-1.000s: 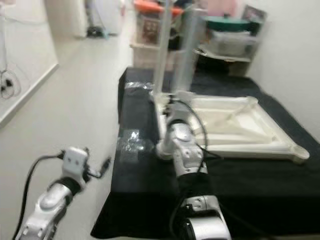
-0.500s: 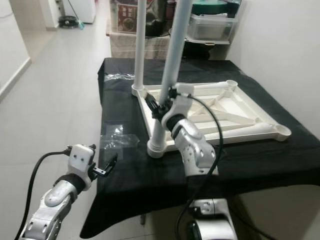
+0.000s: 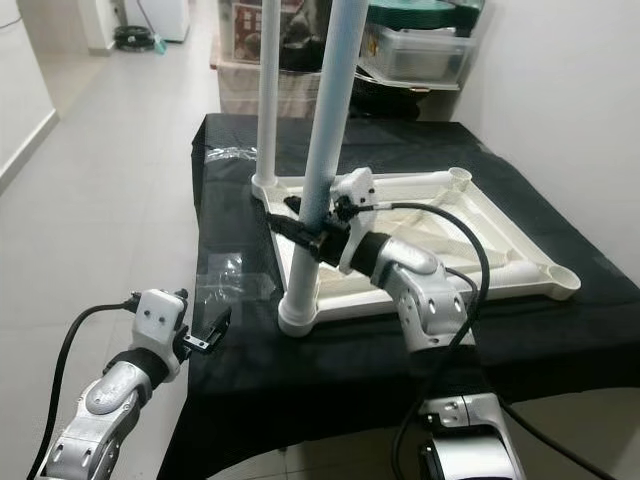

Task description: Building children table

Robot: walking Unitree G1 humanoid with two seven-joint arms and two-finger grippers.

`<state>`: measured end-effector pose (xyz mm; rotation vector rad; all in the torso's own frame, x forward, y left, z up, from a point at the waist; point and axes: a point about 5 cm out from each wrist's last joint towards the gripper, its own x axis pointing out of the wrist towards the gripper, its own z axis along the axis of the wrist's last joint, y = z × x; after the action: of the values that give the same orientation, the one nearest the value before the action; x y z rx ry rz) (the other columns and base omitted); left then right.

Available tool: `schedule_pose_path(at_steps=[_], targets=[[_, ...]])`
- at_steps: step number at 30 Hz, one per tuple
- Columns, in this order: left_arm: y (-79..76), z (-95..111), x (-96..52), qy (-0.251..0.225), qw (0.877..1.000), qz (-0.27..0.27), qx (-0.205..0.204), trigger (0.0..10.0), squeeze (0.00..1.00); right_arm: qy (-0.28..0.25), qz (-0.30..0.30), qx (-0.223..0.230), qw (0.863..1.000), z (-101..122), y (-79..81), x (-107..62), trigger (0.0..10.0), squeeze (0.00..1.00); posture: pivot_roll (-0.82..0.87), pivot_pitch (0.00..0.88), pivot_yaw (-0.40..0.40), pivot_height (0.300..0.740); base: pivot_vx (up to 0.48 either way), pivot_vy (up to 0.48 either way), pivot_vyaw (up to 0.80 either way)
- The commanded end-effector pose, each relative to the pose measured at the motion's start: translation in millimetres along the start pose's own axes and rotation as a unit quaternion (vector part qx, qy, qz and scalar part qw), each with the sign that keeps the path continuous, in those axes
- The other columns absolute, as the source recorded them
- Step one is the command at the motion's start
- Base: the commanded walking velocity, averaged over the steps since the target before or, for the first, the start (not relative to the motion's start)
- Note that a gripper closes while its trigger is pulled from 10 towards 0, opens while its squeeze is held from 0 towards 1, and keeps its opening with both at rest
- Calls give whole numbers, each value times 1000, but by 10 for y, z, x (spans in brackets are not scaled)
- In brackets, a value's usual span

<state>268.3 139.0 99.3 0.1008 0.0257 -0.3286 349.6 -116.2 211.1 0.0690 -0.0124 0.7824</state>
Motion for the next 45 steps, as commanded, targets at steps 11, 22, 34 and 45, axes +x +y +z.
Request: schedule_pose_path(at_steps=[11, 22, 34, 45], targets=[[-59, 19, 33, -6, 1000, -17, 1, 10000, 0, 98, -352, 105, 925, -765, 119, -122, 10000, 1000, 65, 0, -99, 740, 0, 0, 0], [-49, 19, 33, -7, 1000, -17, 2, 10000, 0, -10, 13, 48, 999, -37, 112, 38, 10000, 0, 62, 0, -101, 740, 0, 0, 0], [-45, 25, 8, -8, 1000, -12, 3, 10000, 0, 54, -60, -13, 997, -191, -122, 81, 0, 0, 84, 0, -117, 740, 0, 0, 0], [-45, 30, 8, -7, 1000, -17, 4, 10000, 0, 50, -426, 48, 902, -494, -58, -153, 10000, 0, 75, 0, -101, 740, 0, 0, 0]])
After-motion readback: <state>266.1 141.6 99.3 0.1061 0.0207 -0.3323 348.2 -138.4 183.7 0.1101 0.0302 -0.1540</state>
